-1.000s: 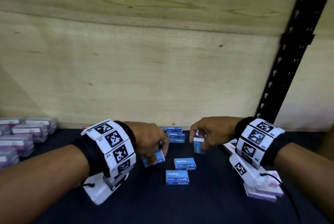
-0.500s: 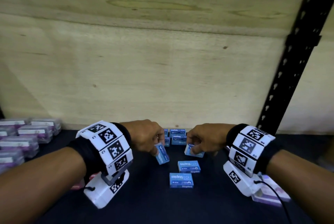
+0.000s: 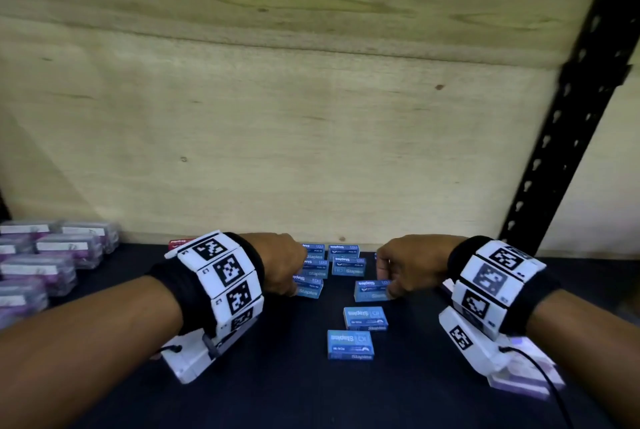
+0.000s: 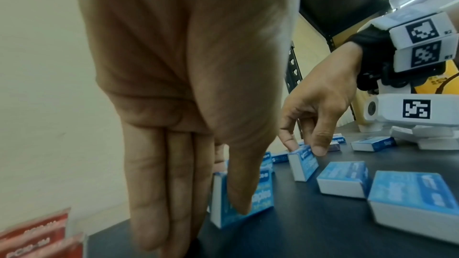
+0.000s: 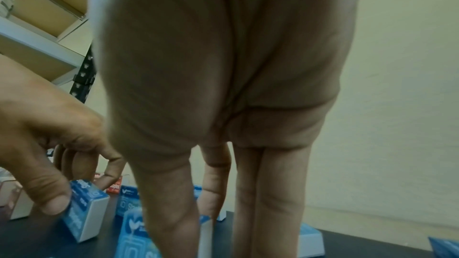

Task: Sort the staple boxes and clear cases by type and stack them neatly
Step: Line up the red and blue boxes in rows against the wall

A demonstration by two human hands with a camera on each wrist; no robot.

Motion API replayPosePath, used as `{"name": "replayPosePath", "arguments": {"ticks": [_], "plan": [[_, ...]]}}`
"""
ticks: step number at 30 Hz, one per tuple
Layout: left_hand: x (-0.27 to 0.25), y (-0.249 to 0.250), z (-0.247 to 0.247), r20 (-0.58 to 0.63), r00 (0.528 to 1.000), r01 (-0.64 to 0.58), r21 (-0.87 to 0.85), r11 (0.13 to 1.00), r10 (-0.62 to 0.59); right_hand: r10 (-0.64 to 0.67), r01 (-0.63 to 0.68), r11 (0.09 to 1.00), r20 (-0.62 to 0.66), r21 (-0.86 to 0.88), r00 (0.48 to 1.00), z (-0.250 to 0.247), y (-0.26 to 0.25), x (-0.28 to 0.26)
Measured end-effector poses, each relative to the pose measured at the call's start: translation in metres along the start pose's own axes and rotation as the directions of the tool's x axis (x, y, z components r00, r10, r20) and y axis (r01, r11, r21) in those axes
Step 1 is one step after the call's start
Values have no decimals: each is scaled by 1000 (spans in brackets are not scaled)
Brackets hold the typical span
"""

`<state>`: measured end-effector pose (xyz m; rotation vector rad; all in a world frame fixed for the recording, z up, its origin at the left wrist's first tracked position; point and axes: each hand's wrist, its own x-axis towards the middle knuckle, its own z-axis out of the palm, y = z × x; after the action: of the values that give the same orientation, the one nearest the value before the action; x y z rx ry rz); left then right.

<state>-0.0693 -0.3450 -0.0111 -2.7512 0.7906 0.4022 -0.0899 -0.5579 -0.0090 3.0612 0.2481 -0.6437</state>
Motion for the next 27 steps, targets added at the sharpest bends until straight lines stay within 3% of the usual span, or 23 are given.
{"name": "replayPosePath", "arguments": {"ticks": [11, 27], "plan": [[9, 4, -4, 41, 999, -1, 20, 1000, 0, 30, -30, 1000, -8, -3, 1000, -2, -8, 8], [5, 9, -9, 59, 998, 28, -33, 999, -26, 55, -54, 986, -3, 156, 998, 1, -9, 7]]}}
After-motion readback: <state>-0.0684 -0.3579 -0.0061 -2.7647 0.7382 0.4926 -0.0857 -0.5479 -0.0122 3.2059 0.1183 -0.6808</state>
